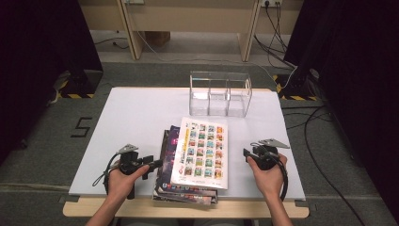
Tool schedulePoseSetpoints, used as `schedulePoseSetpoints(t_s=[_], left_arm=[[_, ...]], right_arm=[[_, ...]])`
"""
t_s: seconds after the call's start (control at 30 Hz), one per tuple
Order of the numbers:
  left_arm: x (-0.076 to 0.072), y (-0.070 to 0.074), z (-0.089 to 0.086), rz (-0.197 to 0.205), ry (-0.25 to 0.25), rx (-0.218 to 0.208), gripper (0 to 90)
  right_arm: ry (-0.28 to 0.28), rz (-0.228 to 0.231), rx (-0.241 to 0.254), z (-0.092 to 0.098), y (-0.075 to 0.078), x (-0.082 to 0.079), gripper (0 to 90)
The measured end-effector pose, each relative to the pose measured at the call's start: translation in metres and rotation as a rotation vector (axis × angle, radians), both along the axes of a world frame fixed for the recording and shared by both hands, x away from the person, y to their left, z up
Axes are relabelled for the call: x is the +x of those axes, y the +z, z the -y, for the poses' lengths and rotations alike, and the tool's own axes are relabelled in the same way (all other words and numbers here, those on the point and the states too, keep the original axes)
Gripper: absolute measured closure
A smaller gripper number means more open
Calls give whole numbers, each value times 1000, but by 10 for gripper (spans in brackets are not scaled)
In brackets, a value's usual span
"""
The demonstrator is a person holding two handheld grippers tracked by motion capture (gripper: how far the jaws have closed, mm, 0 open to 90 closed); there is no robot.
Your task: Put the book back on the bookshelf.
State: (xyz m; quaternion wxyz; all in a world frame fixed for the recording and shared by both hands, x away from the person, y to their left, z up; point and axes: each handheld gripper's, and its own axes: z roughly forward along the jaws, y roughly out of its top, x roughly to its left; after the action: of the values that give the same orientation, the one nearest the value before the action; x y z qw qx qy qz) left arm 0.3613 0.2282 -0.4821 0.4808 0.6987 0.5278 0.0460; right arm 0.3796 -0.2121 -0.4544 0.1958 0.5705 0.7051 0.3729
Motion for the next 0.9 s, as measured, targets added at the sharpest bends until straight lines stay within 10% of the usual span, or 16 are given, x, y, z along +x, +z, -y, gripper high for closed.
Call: schedulePoseSetpoints(t_s=[0.9], left_arm=[[54,24,58,-55,-83,49,430]], right_arm=[[139,-117,80,-39,6,26,539]])
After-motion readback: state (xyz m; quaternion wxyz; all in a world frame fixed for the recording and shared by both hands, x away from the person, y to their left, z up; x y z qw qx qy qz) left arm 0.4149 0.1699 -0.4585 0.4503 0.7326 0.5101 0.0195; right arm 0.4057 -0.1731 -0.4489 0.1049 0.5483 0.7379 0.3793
